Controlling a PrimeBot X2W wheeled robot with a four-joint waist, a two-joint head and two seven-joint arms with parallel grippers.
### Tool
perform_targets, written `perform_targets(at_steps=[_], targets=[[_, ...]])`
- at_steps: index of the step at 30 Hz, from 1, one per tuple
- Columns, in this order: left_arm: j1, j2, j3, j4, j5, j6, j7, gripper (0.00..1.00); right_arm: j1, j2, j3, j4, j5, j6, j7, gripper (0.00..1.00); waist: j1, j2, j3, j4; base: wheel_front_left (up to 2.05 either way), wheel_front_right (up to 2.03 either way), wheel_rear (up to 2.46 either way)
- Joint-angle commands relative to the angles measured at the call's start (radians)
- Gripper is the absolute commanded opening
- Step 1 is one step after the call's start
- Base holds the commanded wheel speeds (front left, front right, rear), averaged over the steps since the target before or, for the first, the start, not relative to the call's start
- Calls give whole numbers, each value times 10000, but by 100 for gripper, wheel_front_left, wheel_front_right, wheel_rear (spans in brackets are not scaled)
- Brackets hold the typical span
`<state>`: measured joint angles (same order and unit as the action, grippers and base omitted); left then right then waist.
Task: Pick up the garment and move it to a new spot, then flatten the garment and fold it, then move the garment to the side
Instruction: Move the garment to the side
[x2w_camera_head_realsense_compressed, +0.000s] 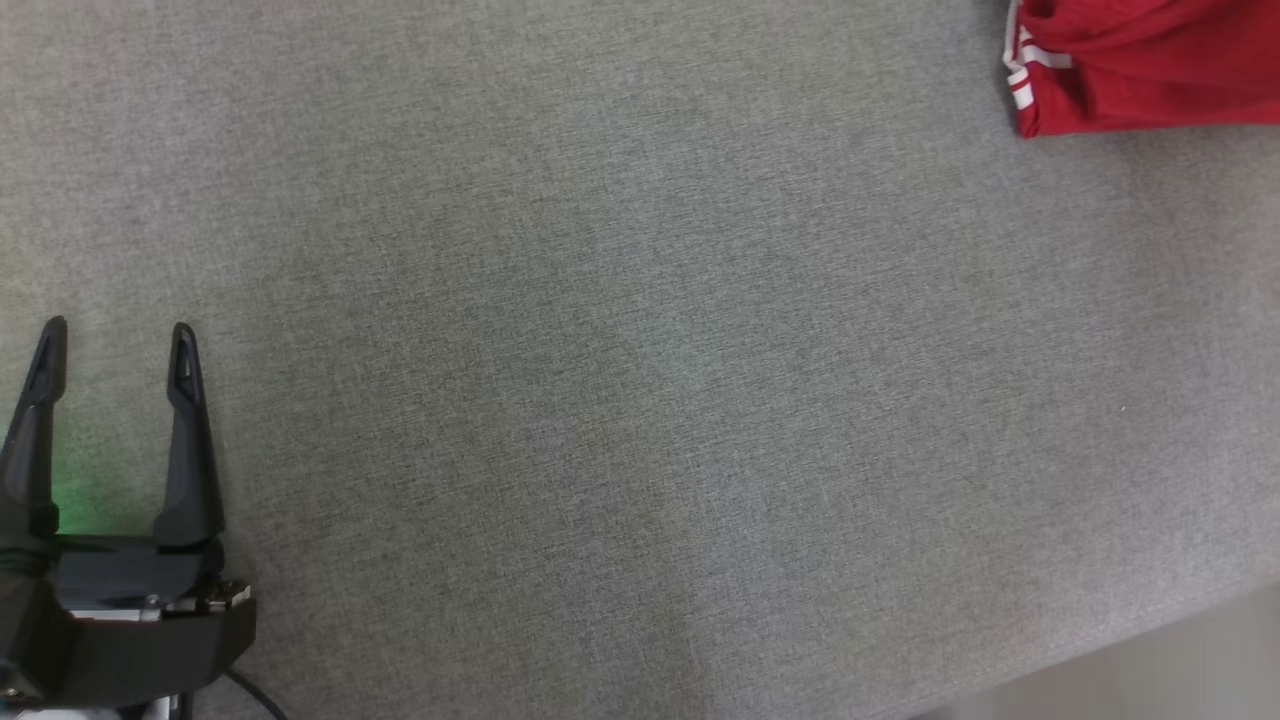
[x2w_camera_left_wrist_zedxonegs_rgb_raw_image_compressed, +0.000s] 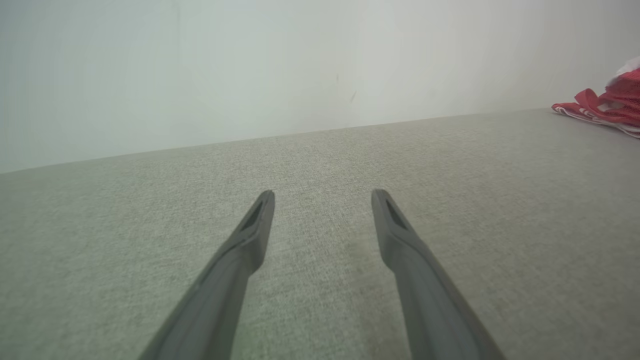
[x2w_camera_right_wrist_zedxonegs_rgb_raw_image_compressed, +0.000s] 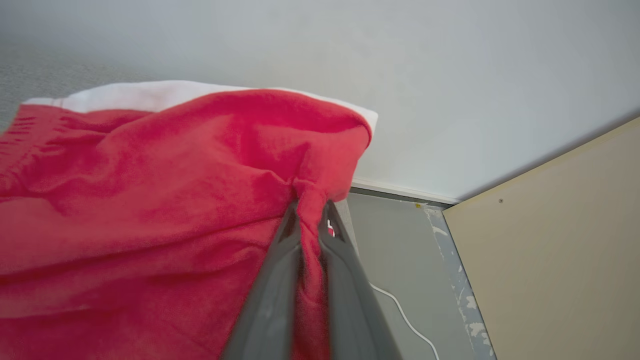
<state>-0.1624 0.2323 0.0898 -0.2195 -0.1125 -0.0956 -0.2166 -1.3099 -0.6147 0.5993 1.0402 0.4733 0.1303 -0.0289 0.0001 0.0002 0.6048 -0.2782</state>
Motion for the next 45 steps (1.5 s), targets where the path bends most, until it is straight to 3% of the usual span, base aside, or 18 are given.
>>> perform_targets(at_steps=[1, 3, 4, 5, 14, 25, 32, 45], targets=[[147, 69, 22, -51, 23, 67, 53, 100, -246, -48, 61, 214, -200, -1, -160, 0, -1, -2, 59, 59, 0, 0, 0], [165, 84, 55, -129, 15, 95, 59, 100, -292, 36, 183, 539, -322, -1, -120, 0, -1, -2, 105, 54, 0, 0, 0], [176, 96, 62, -160, 10, 123, 74, 100, -400, 3, 150, 751, -426, -1, -162, 34, -1, -2, 128, 56, 0, 0, 0], [168, 100, 61, -179, 8, 139, 84, 100, -530, 24, 138, 877, -537, -1, -309, 100, -1, -2, 153, 54, 0, 0, 0], [216, -34, -17, 183, -143, 239, -71, 100, -1153, 511, -482, 1867, -1131, -1, -1744, 100, -1, -2, -326, 158, 0, 0, 0], [881, -581, -46, 1204, -426, 387, -425, 100, 83, 1474, -923, 385, -573, -1, -2362, 100, -1, -2, -2322, 631, 0, 0, 0], [1524, -874, 6, 1705, -557, 410, -486, 100, 2172, 1866, -1901, -1451, -476, -1, -2366, 100, -1, -2, -3693, 1153, 0, 0, 0], [2438, -1297, -54, 2173, -597, 279, -484, 100, 8094, 2972, -4350, -5157, -1301, -1, -2369, 100, -1, -2, -5350, 2124, 0, 0, 0]])
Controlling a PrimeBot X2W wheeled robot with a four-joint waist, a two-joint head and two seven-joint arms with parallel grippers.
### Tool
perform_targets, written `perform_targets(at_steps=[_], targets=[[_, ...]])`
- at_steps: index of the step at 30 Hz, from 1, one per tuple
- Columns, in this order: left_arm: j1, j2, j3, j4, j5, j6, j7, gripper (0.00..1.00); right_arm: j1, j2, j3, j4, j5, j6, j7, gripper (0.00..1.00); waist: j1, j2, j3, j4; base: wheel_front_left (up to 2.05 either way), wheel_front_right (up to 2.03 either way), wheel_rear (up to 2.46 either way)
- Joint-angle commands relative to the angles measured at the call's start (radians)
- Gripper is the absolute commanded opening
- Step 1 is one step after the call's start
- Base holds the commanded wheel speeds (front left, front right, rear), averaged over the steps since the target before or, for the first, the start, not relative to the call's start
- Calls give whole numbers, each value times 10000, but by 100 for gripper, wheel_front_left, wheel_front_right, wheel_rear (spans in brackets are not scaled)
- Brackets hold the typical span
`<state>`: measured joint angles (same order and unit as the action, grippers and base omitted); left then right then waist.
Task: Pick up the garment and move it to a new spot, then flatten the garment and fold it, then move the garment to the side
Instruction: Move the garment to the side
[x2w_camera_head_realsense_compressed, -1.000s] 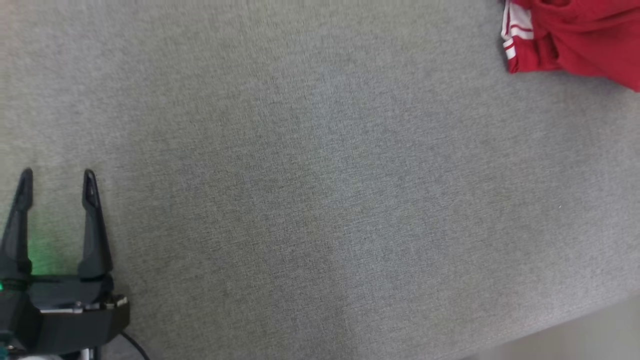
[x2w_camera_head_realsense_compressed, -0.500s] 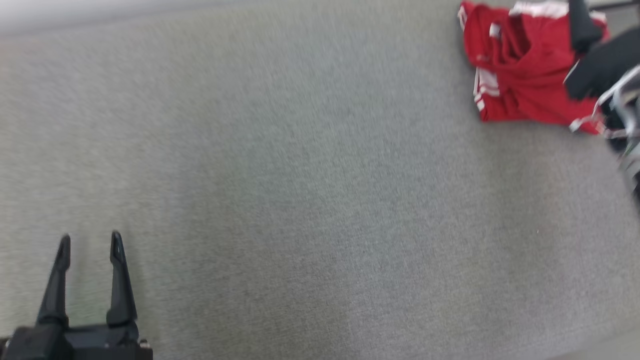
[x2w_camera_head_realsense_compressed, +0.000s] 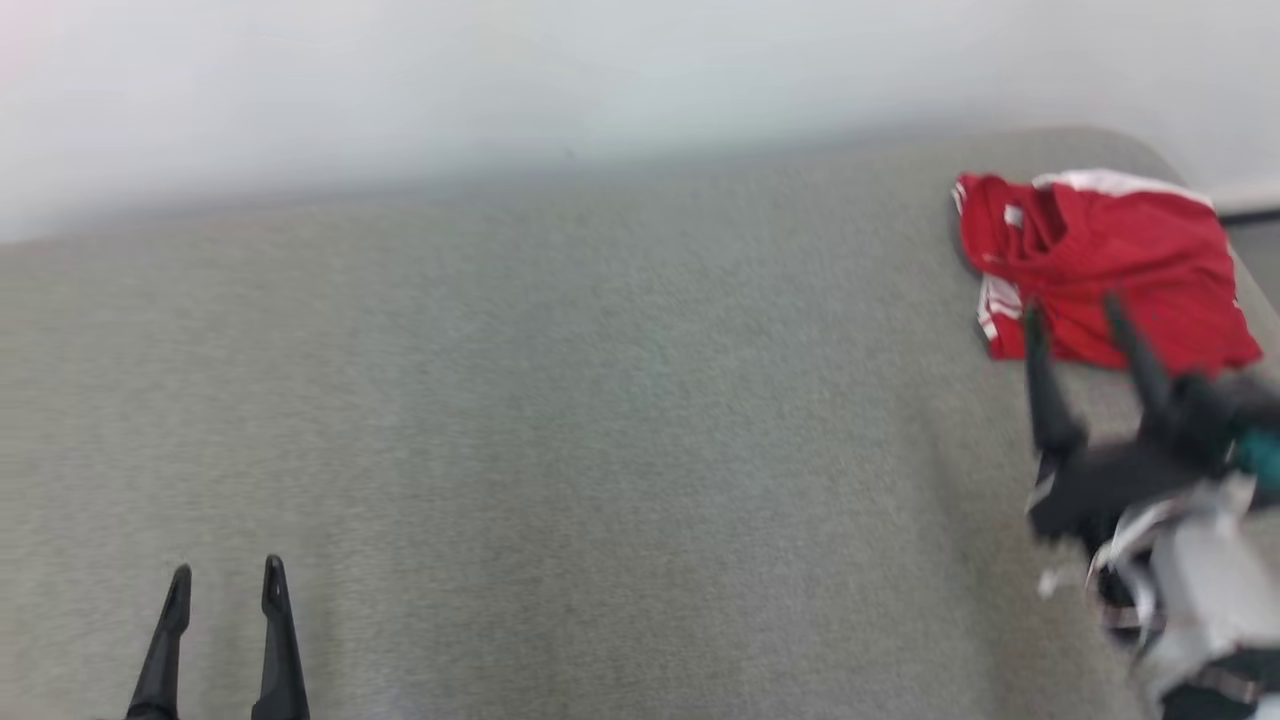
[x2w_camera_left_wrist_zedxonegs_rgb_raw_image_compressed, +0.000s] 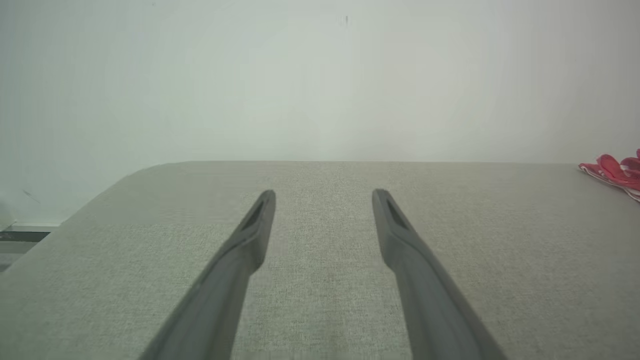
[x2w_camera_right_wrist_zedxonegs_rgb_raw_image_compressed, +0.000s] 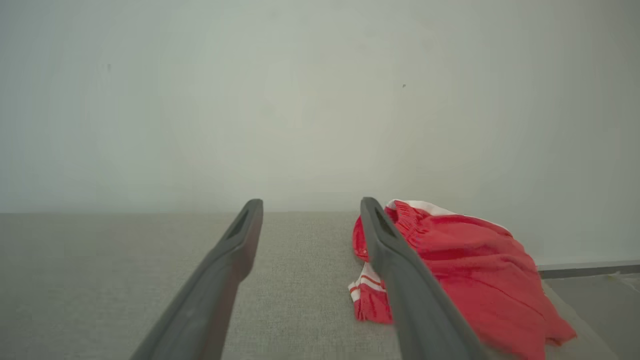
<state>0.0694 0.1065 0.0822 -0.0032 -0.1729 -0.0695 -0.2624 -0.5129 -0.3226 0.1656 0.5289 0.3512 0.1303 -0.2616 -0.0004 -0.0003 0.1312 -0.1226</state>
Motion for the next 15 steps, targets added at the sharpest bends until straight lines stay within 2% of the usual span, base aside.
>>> perform_targets(at_steps=[1, 15], targets=[[198, -49, 46, 27, 8, 10, -26, 100, 519, 147, -84, -312, -157, -1, -41, 100, 4, 3, -659, 592, 0, 0, 0], [404, -172, 77, 357, 67, -163, -26, 100, 4714, 1854, -1095, -3637, -875, -1, 201, 100, 4, 3, -1374, 1079, 0, 0, 0]])
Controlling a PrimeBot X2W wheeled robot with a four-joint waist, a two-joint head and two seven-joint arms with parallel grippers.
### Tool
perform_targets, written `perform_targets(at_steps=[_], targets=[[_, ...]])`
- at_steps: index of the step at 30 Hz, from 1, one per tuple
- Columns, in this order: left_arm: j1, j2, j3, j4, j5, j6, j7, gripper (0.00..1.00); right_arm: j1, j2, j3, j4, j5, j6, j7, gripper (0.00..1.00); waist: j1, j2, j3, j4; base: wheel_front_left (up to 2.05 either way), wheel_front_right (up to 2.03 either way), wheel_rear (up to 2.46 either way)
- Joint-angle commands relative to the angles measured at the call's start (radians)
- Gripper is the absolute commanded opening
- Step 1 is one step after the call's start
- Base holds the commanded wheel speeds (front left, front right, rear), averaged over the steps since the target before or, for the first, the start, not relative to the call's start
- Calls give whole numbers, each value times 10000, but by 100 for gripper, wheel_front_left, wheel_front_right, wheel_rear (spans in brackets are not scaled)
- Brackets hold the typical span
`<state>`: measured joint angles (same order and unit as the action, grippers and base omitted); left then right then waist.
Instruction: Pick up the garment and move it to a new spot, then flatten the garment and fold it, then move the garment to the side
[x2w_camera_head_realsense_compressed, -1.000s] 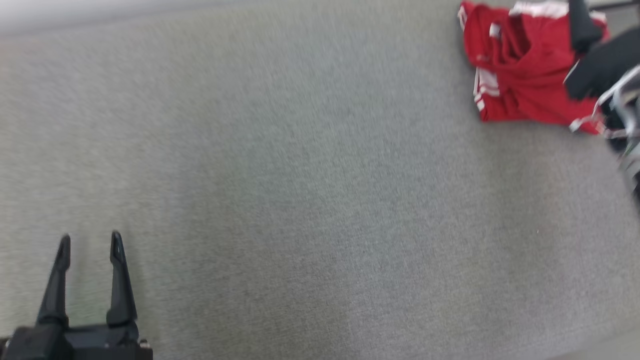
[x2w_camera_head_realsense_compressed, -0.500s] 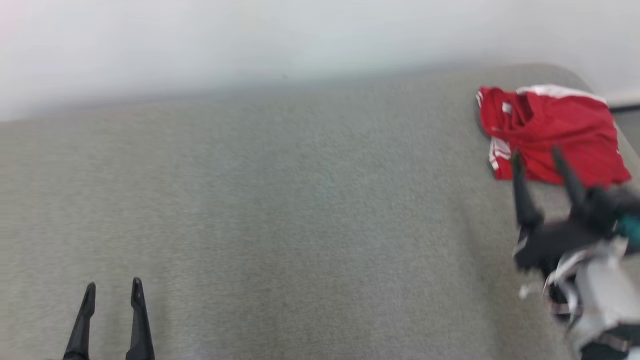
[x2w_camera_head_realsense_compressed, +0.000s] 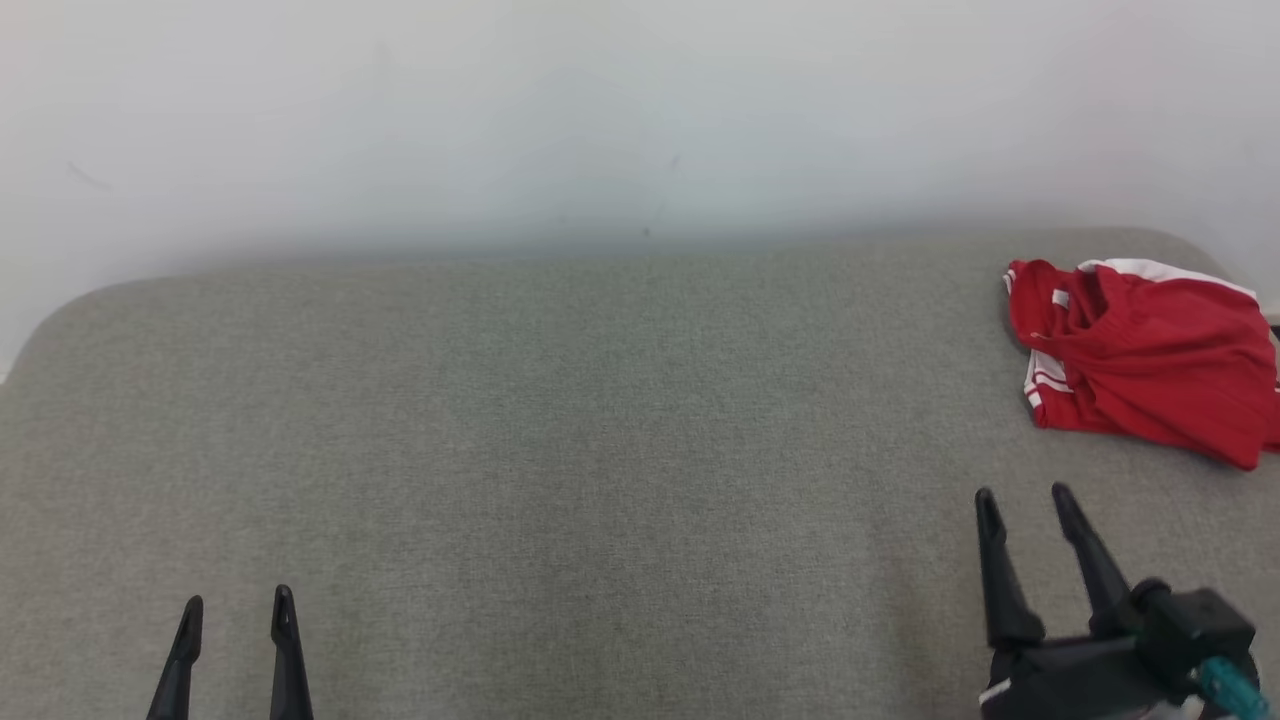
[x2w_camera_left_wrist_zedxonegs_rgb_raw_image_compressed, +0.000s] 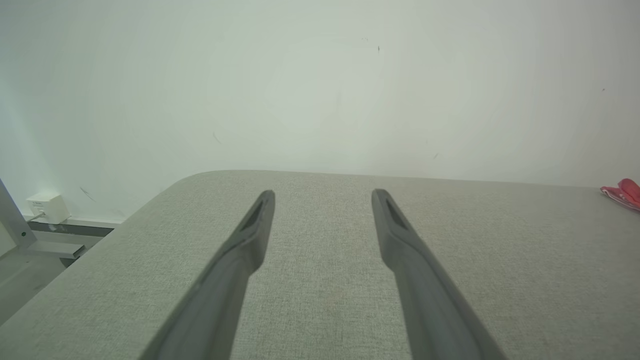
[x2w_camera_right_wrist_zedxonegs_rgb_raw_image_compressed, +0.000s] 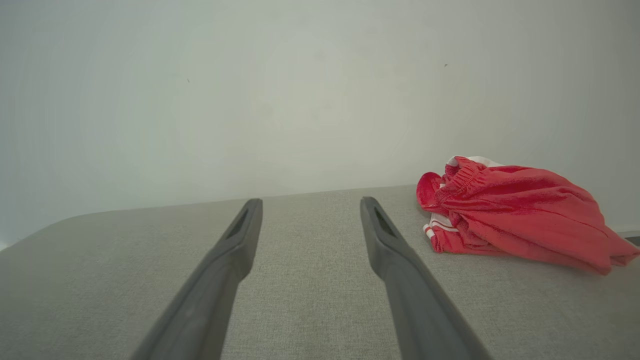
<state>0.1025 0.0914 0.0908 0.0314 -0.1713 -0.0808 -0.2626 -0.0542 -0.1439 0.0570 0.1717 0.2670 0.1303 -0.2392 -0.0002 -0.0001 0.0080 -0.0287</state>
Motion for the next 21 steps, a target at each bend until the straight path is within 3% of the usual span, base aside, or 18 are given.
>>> perform_targets(at_steps=[1, 11, 21], targets=[[68, -17, -12, 24, 52, -50, -26, 100, 327, 149, 24, -204, -103, -1, 45, 100, 2, 1, -166, 155, 0, 0, 0], [121, 85, -67, 357, 114, -14, -26, 100, 1314, 700, 133, -1151, -652, -1, 270, 100, 2, 1, -376, 171, 0, 0, 0], [70, 151, -200, 593, 131, 59, 72, 100, 1540, 826, 31, -1226, -680, 0, 393, 100, 2, 1, -496, 214, 0, 0, 0]])
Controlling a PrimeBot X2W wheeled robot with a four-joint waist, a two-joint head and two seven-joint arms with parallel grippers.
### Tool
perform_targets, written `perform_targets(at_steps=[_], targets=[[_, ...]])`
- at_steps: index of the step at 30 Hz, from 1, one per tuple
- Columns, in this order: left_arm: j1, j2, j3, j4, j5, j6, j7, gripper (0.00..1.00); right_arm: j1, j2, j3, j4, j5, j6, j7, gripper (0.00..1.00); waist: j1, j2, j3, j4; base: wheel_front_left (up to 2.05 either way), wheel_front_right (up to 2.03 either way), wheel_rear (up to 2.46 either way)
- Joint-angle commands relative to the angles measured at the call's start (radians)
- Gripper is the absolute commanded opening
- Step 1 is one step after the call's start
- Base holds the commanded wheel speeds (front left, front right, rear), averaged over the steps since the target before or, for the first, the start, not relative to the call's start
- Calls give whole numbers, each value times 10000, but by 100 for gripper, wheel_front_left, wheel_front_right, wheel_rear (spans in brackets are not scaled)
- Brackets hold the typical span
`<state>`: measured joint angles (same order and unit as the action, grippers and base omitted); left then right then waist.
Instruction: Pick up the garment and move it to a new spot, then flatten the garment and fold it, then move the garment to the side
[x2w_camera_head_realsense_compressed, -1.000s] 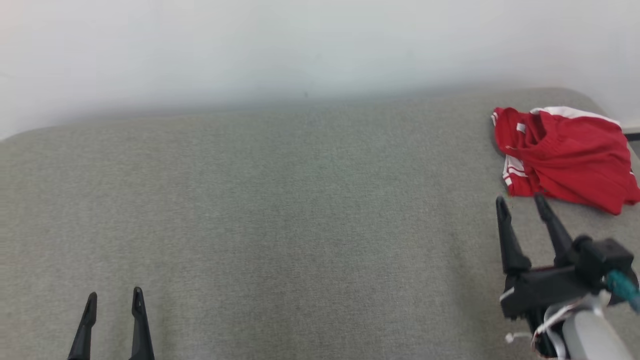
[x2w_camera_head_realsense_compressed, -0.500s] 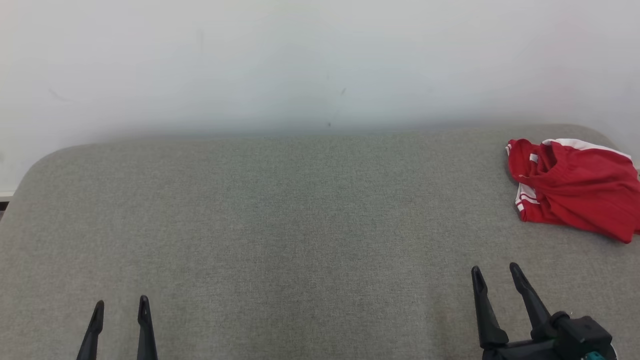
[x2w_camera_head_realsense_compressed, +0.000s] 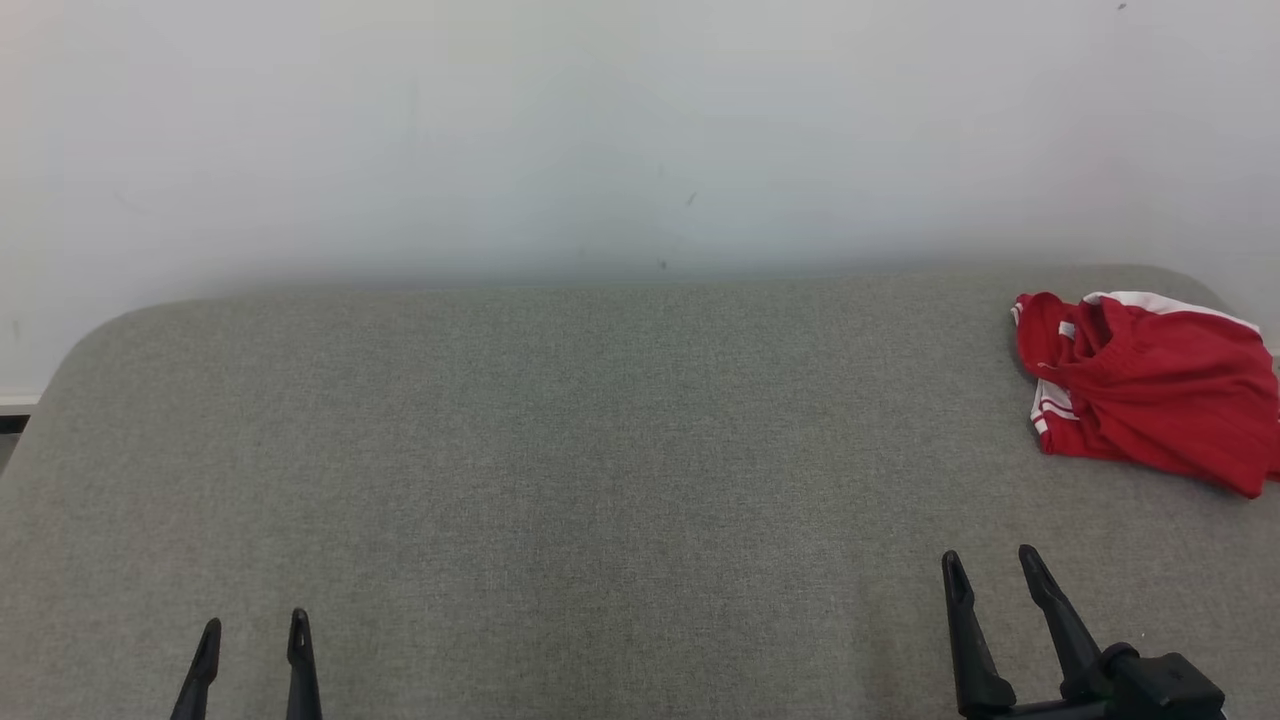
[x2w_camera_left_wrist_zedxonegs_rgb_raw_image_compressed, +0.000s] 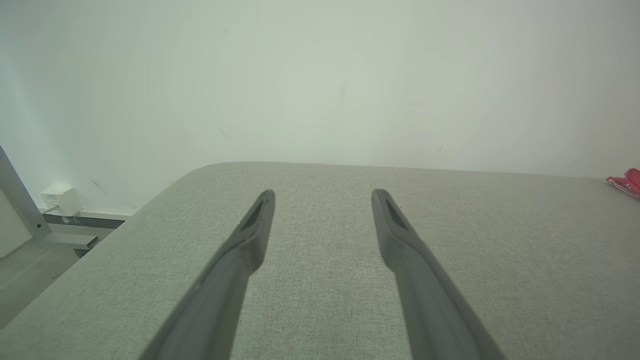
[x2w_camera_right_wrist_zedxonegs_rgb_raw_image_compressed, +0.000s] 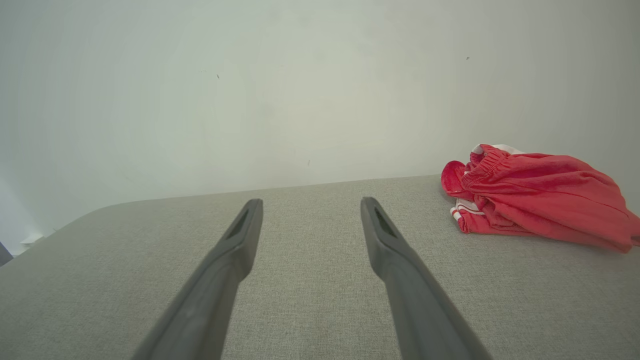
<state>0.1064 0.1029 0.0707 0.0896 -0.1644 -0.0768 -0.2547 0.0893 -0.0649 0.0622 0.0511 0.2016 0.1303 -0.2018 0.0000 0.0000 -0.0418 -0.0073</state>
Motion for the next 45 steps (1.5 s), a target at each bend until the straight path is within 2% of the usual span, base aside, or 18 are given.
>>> perform_targets(at_steps=[1, 2, 7, 26, 45], targets=[[39, 42, -15, 8, 83, 65, -4, 100, 111, 44, -23, -8, -34, 0, 30, 100, 0, 0, -4, -1, 0, 0, 0], [48, 43, -23, 3, 89, 80, 9, 0, 112, 51, -16, -1, -40, 0, 31, 0, 0, 0, -8, -5, 0, 0, 0], [65, -107, -38, 437, 15, 63, 27, 0, 207, 15, 36, 430, 4, 0, -2, 0, 0, 0, -8, -3, 0, 0, 0], [-516, -207, 101, 717, -3538, -89, 941, 0, -334, -127, -180, 766, 3667, 1, 590, 0, 0, 0, 62, 8, 0, 0, 0], [-943, -284, 183, 916, -6278, -201, 1616, 0, -755, -185, -417, 1038, 6400, 2, 1099, 0, 0, 0, 127, 19, 0, 0, 0]])
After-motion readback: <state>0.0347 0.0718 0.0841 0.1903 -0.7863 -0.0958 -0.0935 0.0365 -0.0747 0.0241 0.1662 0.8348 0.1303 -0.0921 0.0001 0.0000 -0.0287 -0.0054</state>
